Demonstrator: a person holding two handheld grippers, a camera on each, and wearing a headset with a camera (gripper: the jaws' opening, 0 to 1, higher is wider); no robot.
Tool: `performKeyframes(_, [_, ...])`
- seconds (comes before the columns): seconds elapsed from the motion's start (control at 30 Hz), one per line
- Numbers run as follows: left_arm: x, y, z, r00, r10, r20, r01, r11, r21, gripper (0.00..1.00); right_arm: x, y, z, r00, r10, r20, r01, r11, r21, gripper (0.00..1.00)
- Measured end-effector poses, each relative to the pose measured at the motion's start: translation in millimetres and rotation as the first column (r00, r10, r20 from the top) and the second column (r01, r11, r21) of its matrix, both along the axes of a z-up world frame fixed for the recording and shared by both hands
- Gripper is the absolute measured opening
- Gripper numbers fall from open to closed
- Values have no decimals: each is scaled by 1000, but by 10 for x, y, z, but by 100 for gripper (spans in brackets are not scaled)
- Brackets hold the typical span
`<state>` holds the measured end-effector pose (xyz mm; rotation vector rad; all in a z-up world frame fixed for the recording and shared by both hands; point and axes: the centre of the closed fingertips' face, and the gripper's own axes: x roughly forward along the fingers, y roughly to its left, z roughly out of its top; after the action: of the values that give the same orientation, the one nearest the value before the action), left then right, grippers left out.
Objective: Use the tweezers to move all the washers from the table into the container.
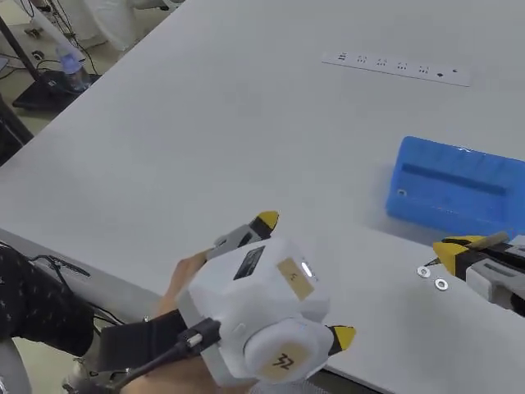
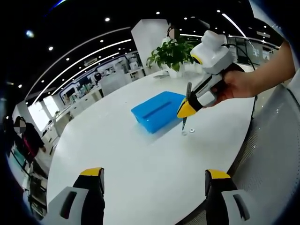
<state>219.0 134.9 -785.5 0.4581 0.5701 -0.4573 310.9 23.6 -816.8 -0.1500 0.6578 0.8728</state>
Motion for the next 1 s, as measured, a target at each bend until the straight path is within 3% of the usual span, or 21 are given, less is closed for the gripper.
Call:
performKeyframes(0.1, [-2,5,-8,1000,2,-3,-2,1000,3,91,-38,9,-24,1000,5,-17,-5,1000,-16,4])
performKeyframes(0.33, [-4,2,-7,1000,-1,-2,1,1000,6,90,-73,2,3,1000,17,19,-16,997,-72,4])
performKeyframes(0.73, [-6,13,-18,1000,2,-7,-2,1000,13,90,-35,2,-13,1000,-1,16,2,996,-86,4])
performKeyframes(1.0, [-9,15,-29,1000,2,-12,-2,1000,17,89,18,26,-21,1000,-16,20,17,998,-67,4])
